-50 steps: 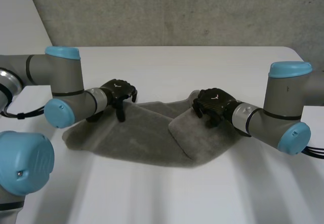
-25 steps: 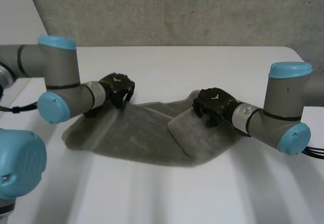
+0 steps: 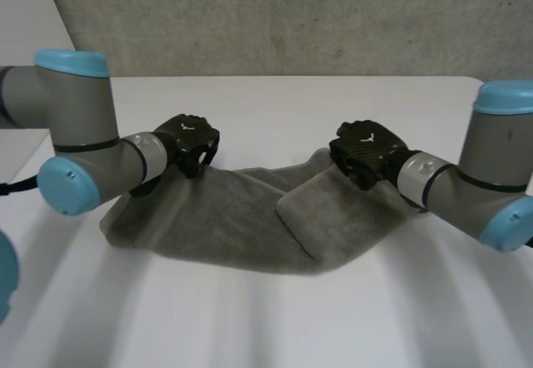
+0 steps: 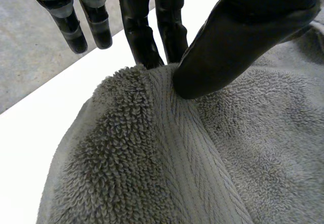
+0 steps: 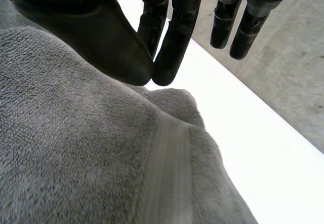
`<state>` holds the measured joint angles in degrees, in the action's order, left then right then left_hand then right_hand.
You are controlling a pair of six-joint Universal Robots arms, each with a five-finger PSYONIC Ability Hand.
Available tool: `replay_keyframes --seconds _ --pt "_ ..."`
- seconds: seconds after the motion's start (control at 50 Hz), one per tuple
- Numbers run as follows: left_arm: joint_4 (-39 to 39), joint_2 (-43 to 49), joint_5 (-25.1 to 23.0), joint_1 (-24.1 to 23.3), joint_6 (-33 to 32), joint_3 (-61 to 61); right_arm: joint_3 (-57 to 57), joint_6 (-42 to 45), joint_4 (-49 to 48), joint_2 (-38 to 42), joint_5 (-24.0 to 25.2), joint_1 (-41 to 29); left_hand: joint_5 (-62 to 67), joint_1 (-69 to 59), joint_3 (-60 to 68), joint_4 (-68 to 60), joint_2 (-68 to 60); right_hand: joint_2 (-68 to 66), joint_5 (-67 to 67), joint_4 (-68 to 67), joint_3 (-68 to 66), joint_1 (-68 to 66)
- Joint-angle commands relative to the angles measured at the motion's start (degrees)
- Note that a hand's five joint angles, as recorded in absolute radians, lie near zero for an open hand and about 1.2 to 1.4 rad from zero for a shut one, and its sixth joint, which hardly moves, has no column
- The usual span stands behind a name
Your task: Fold the towel.
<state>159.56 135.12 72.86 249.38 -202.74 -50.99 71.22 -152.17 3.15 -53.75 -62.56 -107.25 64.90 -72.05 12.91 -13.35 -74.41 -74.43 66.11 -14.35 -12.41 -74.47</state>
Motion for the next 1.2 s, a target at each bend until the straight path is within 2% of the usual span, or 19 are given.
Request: replay_keyframes --seconds 0.02,0.04,0.06,0.08,0.2,0.42,0.82,0.92,0.96,0.98,1.02,1.1,1.2 --pt "4.97 -9.61 0.45 0.41 0.15 -14.05 7.17 1.95 -0.6 -4.95 1.13 3.89 5.1 -7.95 -2.91 3.35 -5.59 -2.63 0.95 4.35 2.41 -2.59" --pt "6.19 -12.31 0.36 0.49 0.24 -17.36 7.18 1.96 -0.6 -4.96 1.13 3.89 5.1 -7.95 -2.91 3.35 -5.59 -2.6 0.92 4.35 2.41 -2.57" --pt "6.2 -12.33 0.36 0.49 0.24 -17.39 7.7 2.66 -0.95 -5.31 0.78 4.68 5.1 -7.95 -2.91 3.35 -5.59 27.71 -29.39 4.35 2.41 27.74" --pt "7.25 -15.12 0.36 0.58 0.32 -20.26 7.71 2.92 -1.47 -5.31 0.6 4.95 5.1 -7.95 -2.91 3.35 -5.59 49.33 -51.01 4.35 2.41 49.36" --pt "10.68 -21.91 0.09 0.67 0.24 -28.55 3.84 2.84 -3.06 -2.68 -0.37 4.6 5.1 -7.95 -2.91 3.35 -5.59 51.9 -53.58 4.35 2.41 51.94" --pt "13.93 -31.66 0.01 -0.3 -0.03 -39.88 -14.86 2.66 4.05 12.16 -1.07 2.05 5.1 -7.95 -2.91 3.35 -5.59 50.56 -52.24 4.35 2.41 50.59" --pt "16.48 -38.26 -0.08 -0.47 -0.03 -47.36 -29.64 2.58 9.86 23.69 -0.1 1.52 5.1 -7.95 -2.91 3.35 -5.59 39.31 -40.99 4.35 2.41 39.34" --pt "16.92 -38.26 -0.08 -0.47 -0.12 -47.54 -30.0 2.58 9.86 23.87 1.22 1.52 5.1 -7.95 -2.91 3.35 -5.59 26.5 -28.18 4.35 2.41 26.54" --pt "17.01 -38.26 -0.17 -0.39 -0.2 -47.45 -29.82 2.23 9.86 23.69 2.44 1.52 5.1 -7.95 -2.91 3.35 -5.59 7.95 -9.63 4.35 2.41 7.98" --pt "17.01 -38.26 -0.17 -0.39 -0.2 -47.45 -29.82 2.22 9.86 23.69 2.45 1.52 5.1 -7.95 -2.91 3.35 -5.59 7.83 -9.51 4.35 2.41 7.87" --pt "17.01 -38.17 -0.17 -0.3 -0.2 -47.28 -29.47 1.79 9.86 23.26 2.8 1.52 5.1 -7.95 -2.91 3.35 -5.59 -5.51 3.83 4.35 2.41 -5.48" --pt "17.01 -38.17 -0.17 -0.21 -0.29 -47.19 -28.42 1.7 9.16 22.02 2.18 1.43 5.1 -7.95 -2.91 3.35 -5.59 -5.57 3.89 4.35 2.41 -5.53" --pt "17.19 -38.26 -0.17 -0.12 -0.29 -47.1 -24.02 1.52 6.34 16.22 2.53 1.43 5.1 -7.95 -2.91 3.35 -5.59 -5.57 3.89 4.35 2.41 -5.53"
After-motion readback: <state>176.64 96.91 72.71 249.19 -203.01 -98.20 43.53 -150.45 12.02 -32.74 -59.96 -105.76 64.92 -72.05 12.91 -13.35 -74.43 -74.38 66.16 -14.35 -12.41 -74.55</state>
